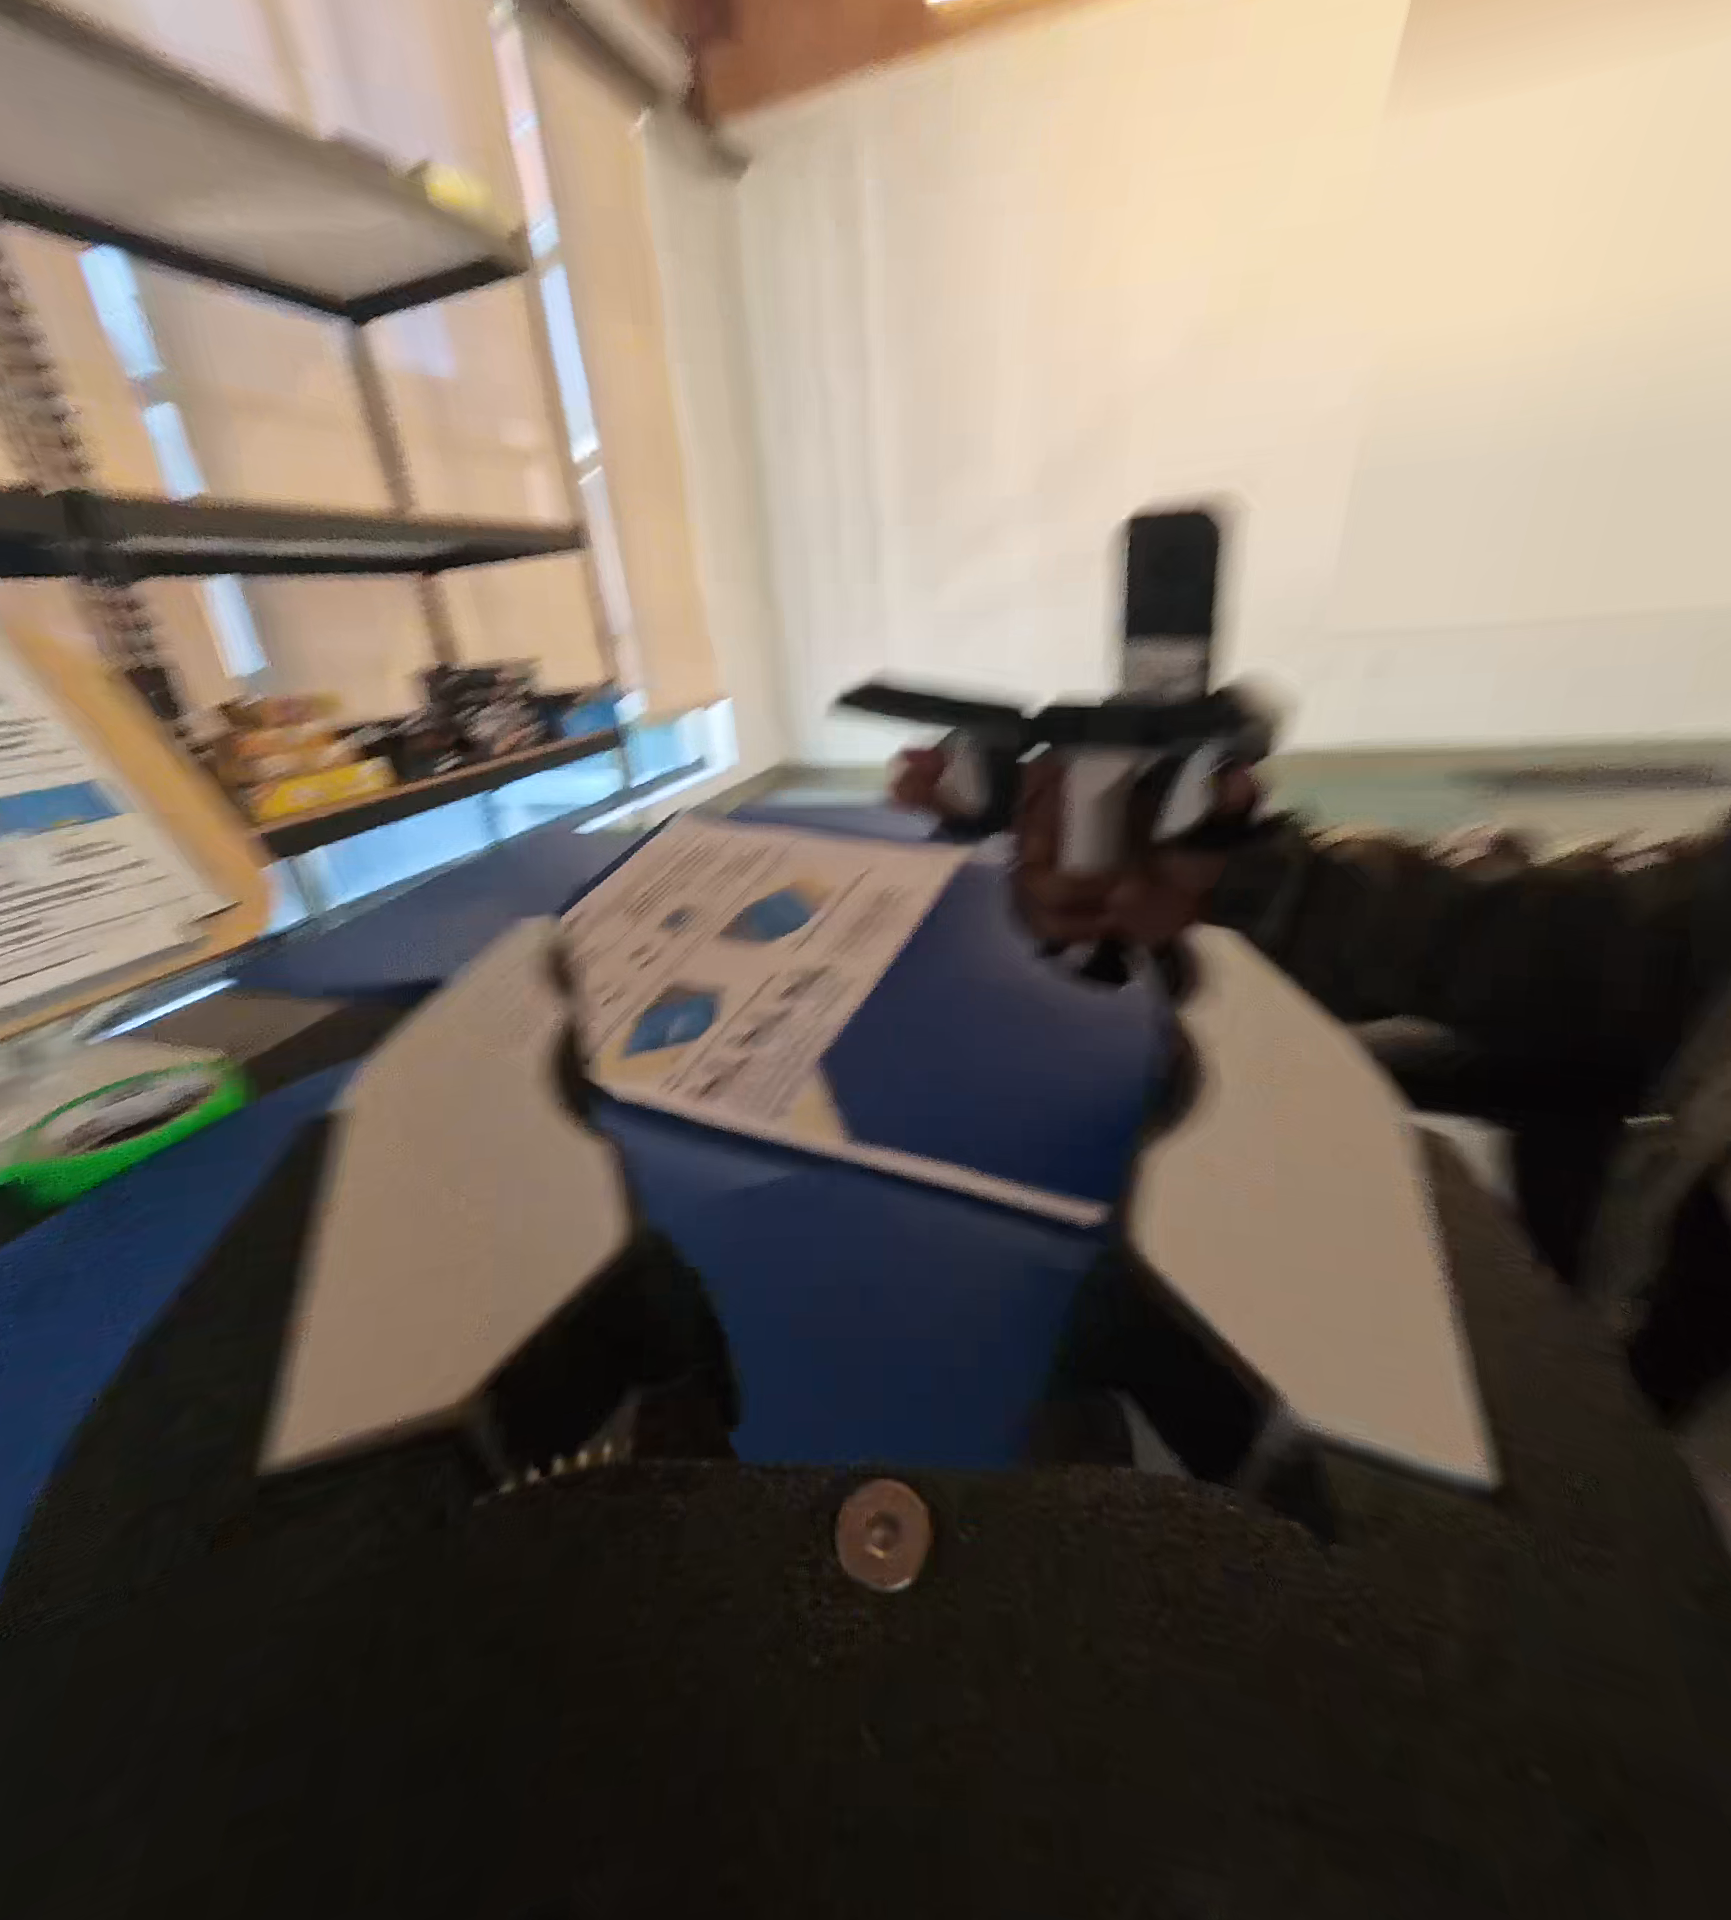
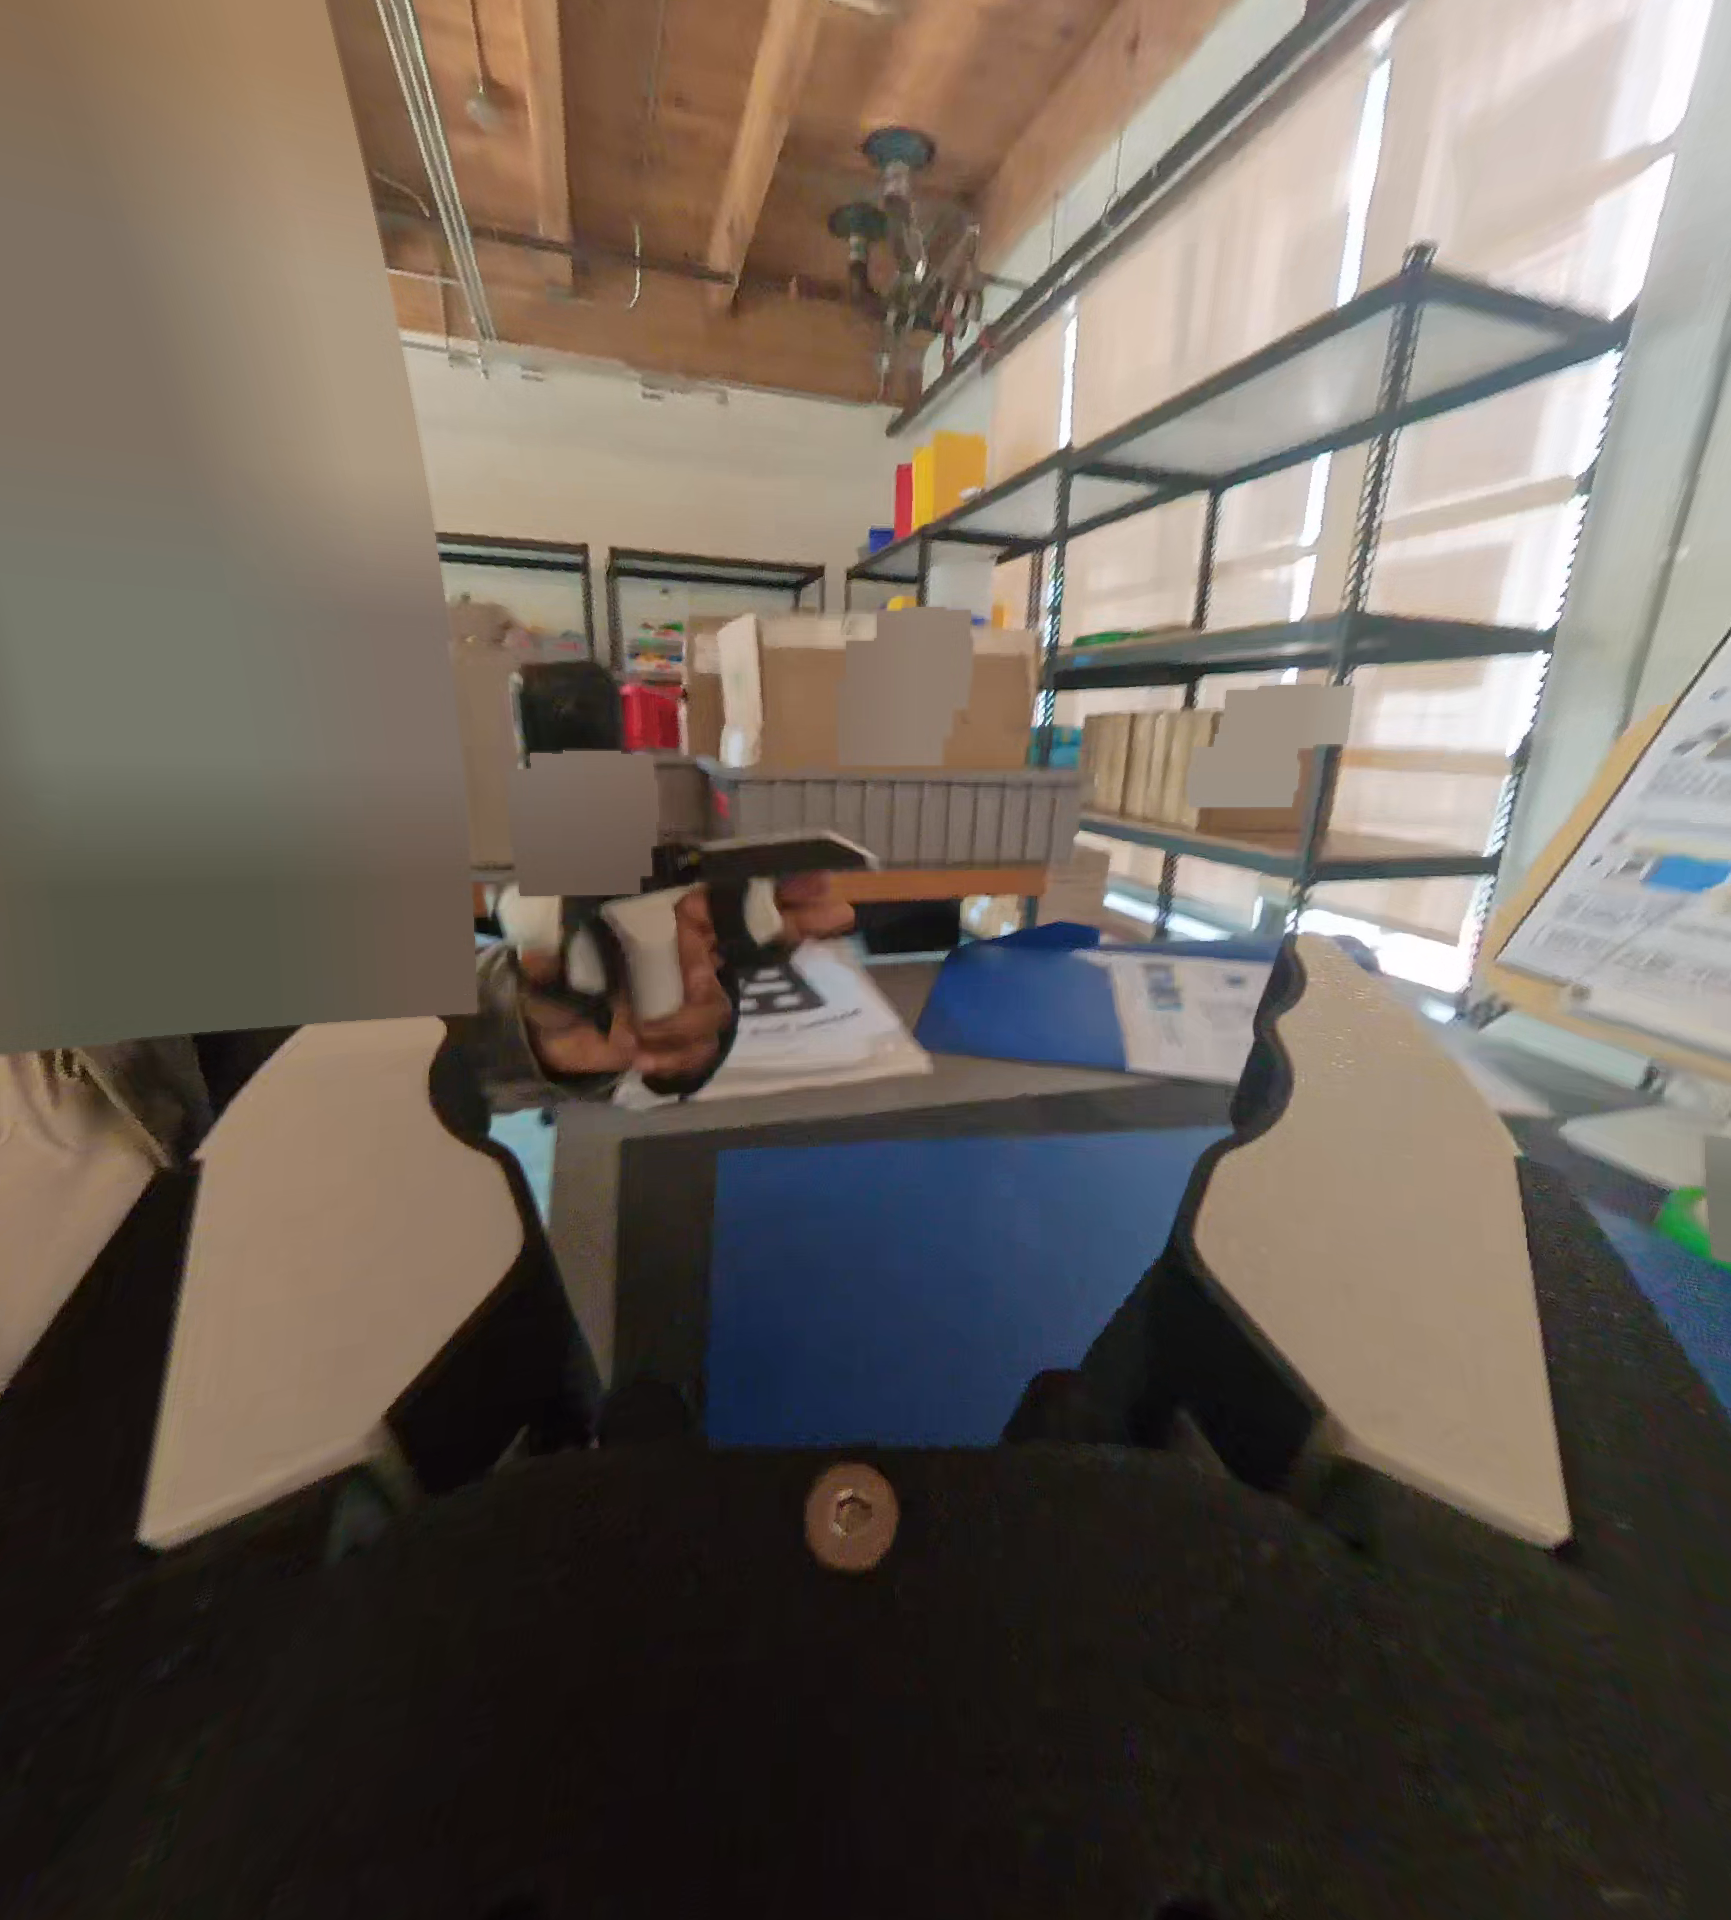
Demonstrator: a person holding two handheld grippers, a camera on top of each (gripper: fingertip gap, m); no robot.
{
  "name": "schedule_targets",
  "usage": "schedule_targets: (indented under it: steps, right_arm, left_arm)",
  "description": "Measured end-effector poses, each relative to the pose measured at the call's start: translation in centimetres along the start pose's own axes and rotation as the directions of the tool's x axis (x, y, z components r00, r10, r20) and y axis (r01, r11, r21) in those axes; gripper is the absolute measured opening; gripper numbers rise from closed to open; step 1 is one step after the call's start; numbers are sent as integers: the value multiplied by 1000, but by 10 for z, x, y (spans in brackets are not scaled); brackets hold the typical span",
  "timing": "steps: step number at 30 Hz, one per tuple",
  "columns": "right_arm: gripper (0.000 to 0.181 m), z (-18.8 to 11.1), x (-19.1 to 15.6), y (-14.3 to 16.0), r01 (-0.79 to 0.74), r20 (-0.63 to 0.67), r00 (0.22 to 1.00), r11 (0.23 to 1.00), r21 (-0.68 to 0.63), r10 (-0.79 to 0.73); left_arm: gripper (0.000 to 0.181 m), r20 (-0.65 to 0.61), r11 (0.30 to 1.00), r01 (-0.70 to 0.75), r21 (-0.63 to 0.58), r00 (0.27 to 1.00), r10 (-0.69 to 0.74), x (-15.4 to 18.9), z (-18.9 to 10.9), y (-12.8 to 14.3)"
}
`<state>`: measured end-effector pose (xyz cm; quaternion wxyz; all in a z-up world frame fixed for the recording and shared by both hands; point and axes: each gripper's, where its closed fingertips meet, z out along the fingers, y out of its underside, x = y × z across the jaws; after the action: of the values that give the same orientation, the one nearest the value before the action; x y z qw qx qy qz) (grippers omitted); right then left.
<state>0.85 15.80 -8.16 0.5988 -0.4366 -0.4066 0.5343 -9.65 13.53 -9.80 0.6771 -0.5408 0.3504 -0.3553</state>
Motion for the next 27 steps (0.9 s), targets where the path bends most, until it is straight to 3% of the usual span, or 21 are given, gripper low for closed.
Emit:
schedule_targets:
  steps: [1, 2, 3, 4, 5, 8, 10, 11, 12, 13, 15, 16, 19, 20, 25, 27]
  right_arm:
    - [139, -2, -6, 9, -13, 10, 1000, 1000, -19, 13]
    - [123, -3, -11, 19, 0, 4, 1000, 1000, -30, 0]
    - [89, -1, -16, 29, 44, -15, 999, 999, -31, -44]
    - [33, 2, -25, 37, 109, -20, 994, 994, -27, -109]
    - [0, 9, -38, 43, 176, -3, 984, 984, -25, -177]
    - [0, 37, -83, 49, 290, 94, 954, 956, -49, -284]
    - [0, 53, -101, 43, 309, 87, 948, 951, -22, -306]
    - [1, 59, -103, 38, 282, 61, 958, 959, 2, -282]
    - [16, 64, -105, 39, 251, 72, 965, 968, 0, -250]
    - [18, 70, -109, 47, 221, 114, 970, 974, -59, -213]
    - [17, 79, -115, 65, 216, 169, 968, 961, -174, -186]
    - [17, 83, -118, 68, 227, 169, 965, 959, -171, -199]
    - [7, 93, -130, 82, 225, 194, 963, 954, -196, -187]
    - [0, 94, -131, 86, 221, 186, 965, 955, -200, -184]
    - [0, 95, -131, 94, 71, 151, 988, 976, -204, -41]
    - [0, 99, -136, 87, -16, 158, 987, 989, -144, 39]
  left_arm:
    - [68, -68, 997, 45, 68, 997, -40, 14, -9, -10]
    - [44, -85, 987, 103, 120, 992, -93, 18, -15, -17]
    - [25, -86, 977, 155, 147, 986, -144, 19, -19, -19]
    - [9, -88, 970, 199, 137, 978, -189, 20, -19, -14]
    - [1, -89, 972, 213, 98, 975, -204, 23, -16, -6]
    - [8, -131, 995, 98, -1, 987, -97, 47, -1, 15]
    - [32, -211, 992, 110, 55, 973, -96, 70, 5, 5]
    - [30, -233, 983, 147, 113, 965, -118, 75, 4, -4]
    - [51, -237, 969, 183, 164, 961, -141, 75, 3, -10]
    - [52, -258, 966, 202, 164, 954, -156, 77, 2, -10]
    - [51, -301, 964, 212, 163, 941, -156, 83, 3, -9]
    - [50, -320, 965, 208, 159, 936, -149, 87, 6, -8]
    - [69, -401, 981, 181, 72, 906, -137, 115, 22, 10]
    - [75, -397, 980, 180, 87, 908, -132, 118, 25, 13]
    - [107, -399, 915, 340, 217, 887, -235, 109, 25, -5]
    - [106, -419, 904, 339, 260, 883, -211, 110, 21, -18]
